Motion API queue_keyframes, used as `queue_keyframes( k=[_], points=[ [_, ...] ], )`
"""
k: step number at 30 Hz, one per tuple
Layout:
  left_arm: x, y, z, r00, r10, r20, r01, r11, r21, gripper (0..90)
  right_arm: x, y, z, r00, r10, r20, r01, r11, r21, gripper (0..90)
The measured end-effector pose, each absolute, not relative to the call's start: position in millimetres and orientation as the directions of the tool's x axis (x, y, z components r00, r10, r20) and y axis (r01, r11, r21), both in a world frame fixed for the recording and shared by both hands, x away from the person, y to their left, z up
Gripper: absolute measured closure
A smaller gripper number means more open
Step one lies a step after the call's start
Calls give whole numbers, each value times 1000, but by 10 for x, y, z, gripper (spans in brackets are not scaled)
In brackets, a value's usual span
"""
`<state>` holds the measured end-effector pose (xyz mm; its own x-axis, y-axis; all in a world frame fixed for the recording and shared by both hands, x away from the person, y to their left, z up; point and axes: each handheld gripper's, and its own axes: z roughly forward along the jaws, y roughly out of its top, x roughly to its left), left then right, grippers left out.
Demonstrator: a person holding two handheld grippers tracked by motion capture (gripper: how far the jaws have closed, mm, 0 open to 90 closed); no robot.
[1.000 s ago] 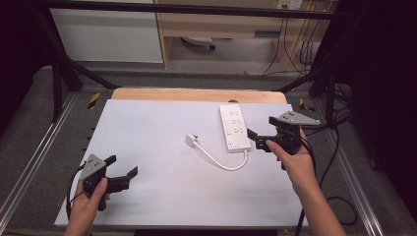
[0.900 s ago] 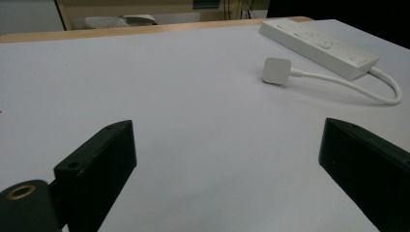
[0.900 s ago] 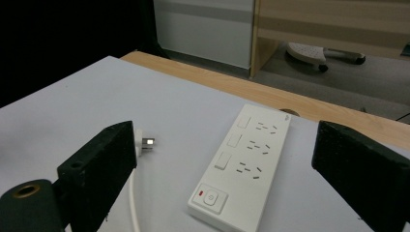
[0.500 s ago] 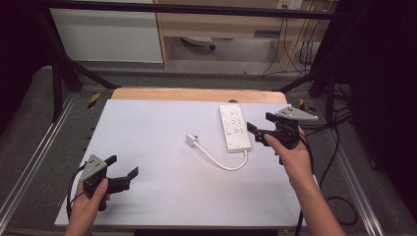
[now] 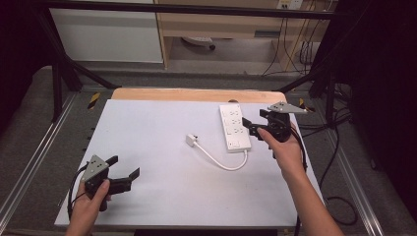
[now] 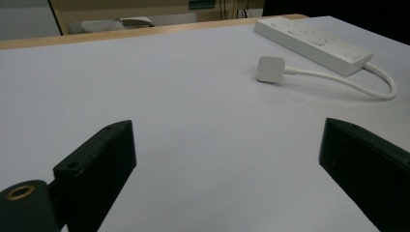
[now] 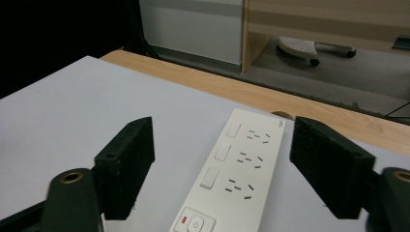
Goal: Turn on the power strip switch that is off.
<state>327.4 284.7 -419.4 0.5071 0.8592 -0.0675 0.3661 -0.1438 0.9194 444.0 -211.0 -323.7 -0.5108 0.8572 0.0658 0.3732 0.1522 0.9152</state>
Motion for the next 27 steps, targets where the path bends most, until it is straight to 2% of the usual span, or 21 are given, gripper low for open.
queue_keyframes(
  k=[14,15,19,27],
  points=[
    [3271,2838,-4197,511,857,-66,368,-148,918,62,4639,-2022,-3362,-501,863,62,389,161,907,446],
    [3270,2837,-4197,511,857,-66,368,-149,918,62,4657,-2005,-3382,-502,863,61,388,161,907,489],
    [3272,2835,-4200,511,857,-65,369,-150,917,62,4689,-1976,-3413,-495,868,48,385,169,907,559],
    [3272,2837,-4203,511,857,-66,373,-152,915,62,4769,-1948,-3490,-483,874,45,386,167,907,664]
  ],
)
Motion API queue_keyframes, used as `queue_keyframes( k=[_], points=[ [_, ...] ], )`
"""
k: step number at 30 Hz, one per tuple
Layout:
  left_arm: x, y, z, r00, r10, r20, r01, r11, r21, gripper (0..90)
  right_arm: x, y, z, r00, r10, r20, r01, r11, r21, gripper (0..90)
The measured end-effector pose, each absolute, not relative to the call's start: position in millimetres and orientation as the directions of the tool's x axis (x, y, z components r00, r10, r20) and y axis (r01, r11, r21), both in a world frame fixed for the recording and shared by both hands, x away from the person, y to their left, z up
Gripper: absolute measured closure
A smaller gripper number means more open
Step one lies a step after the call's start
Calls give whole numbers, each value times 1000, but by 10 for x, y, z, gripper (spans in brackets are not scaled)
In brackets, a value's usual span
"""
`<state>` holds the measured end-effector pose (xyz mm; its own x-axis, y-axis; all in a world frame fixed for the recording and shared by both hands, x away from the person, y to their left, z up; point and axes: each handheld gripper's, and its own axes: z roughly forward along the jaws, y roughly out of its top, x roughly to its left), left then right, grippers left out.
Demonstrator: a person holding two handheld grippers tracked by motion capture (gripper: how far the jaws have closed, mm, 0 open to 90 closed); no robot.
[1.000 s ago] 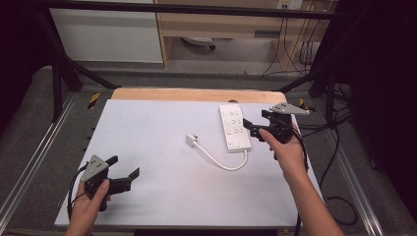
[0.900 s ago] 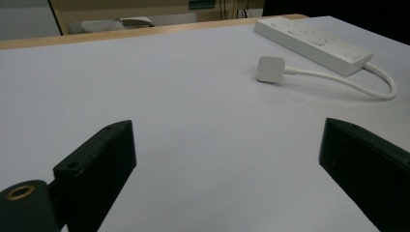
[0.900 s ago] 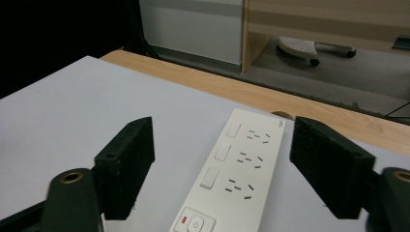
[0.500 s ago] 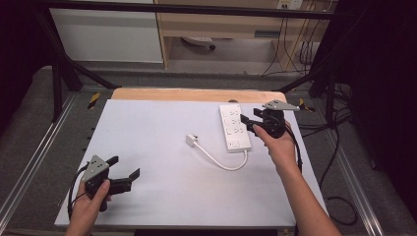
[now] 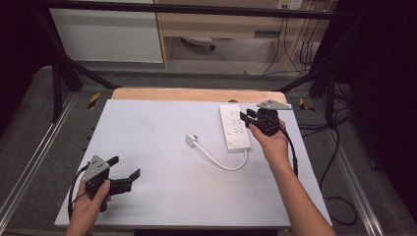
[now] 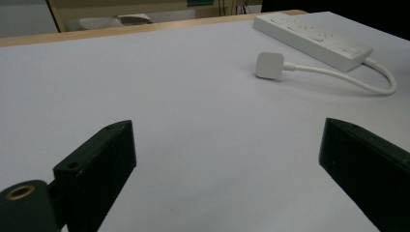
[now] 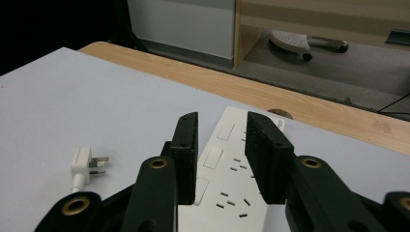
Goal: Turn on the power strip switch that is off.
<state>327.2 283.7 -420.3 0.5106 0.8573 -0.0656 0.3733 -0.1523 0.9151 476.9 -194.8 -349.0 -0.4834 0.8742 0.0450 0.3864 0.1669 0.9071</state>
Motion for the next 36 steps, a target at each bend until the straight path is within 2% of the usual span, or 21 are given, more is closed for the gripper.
queue_keyframes(
  k=[9,24,36],
  points=[
    [3271,2836,-4203,513,856,-62,374,-158,914,62,4846,-1895,-3586,-482,876,18,393,198,898,708],
    [3274,2829,-4212,514,855,-64,382,-162,910,62,4938,-1802,-3739,-508,861,-1,379,224,898,881],
    [3276,2835,-4214,513,856,-57,387,-171,906,62,4971,-1721,-3839,-519,854,-22,391,260,883,900]
  ],
)
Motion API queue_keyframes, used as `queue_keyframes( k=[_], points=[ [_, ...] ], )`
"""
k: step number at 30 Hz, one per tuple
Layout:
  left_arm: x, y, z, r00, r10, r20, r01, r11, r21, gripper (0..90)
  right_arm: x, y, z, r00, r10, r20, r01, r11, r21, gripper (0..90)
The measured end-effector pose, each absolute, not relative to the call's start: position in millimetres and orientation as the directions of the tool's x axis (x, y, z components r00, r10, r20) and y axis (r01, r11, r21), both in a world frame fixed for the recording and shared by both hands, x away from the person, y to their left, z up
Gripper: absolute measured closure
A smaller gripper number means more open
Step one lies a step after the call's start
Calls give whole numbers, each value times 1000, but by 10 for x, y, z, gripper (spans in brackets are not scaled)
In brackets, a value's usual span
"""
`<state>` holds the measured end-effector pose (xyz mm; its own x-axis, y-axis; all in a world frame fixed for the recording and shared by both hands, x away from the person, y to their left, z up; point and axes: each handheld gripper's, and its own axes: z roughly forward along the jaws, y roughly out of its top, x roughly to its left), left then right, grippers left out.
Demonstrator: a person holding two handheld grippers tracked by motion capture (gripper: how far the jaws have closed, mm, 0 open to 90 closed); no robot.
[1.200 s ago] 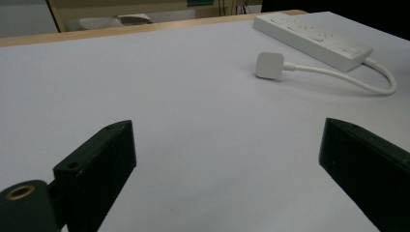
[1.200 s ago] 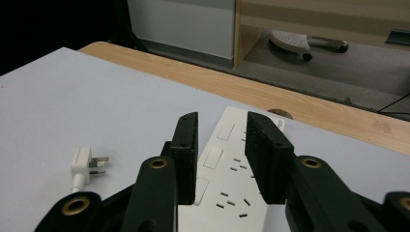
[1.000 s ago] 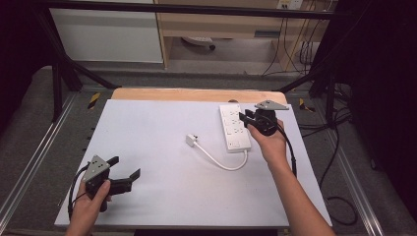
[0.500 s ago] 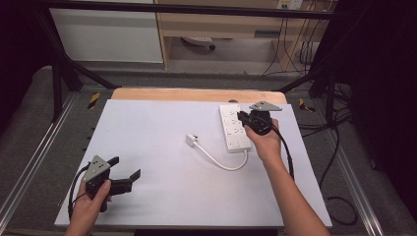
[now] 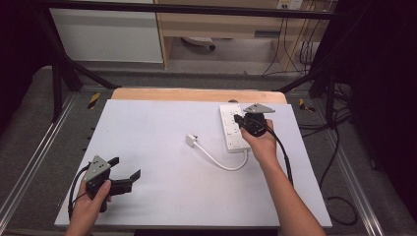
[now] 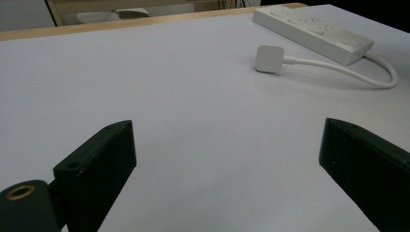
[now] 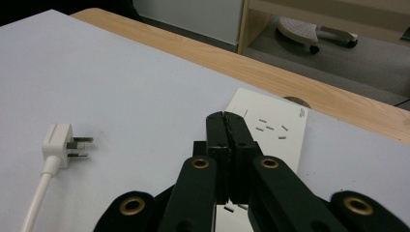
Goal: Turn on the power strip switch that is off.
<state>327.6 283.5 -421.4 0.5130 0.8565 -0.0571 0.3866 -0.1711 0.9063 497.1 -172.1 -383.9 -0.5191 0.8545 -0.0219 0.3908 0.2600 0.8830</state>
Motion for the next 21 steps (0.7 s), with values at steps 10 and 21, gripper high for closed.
queue_keyframes(
  k=[10,21],
  points=[
    [3273,2822,-4214,519,853,-56,385,-175,906,62,5031,-1708,-3925,-516,856,-15,410,263,873,900],
    [3271,2817,-4218,524,850,-57,388,-179,904,62,5063,-1623,-4043,-508,861,-24,424,274,863,900]
  ],
)
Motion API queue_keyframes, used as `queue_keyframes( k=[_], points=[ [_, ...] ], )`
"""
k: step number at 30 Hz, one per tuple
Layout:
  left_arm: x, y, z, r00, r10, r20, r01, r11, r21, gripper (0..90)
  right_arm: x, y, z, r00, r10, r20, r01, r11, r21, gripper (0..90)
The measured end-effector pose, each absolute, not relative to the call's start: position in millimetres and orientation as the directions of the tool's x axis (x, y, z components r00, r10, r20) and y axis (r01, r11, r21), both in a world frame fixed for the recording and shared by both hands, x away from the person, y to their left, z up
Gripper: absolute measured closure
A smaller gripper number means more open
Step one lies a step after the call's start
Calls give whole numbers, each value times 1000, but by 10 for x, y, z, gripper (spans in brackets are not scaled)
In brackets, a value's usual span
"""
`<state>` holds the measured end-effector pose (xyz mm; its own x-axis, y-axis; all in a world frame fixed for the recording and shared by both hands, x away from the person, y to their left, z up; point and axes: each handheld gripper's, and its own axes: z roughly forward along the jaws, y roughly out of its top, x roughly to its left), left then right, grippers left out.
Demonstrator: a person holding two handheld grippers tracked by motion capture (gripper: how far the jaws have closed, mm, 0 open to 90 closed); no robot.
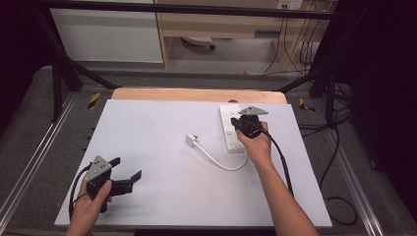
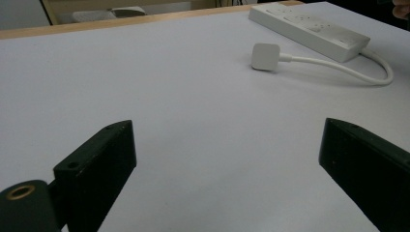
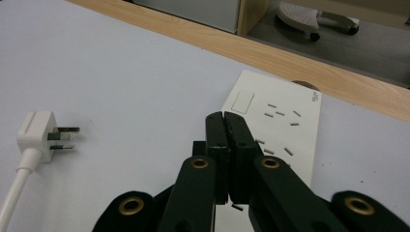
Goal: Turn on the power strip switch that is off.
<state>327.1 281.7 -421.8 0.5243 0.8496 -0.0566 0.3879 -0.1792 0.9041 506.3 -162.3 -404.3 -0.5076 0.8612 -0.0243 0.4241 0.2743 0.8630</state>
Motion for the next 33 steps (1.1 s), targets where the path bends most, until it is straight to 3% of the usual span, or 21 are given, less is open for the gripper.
queue_keyframes(
  k=[33],
  points=[
    [3271,2809,-4223,532,845,-54,391,-189,901,65,5082,-1607,-4226,-466,885,-8,458,249,853,900]
  ],
)
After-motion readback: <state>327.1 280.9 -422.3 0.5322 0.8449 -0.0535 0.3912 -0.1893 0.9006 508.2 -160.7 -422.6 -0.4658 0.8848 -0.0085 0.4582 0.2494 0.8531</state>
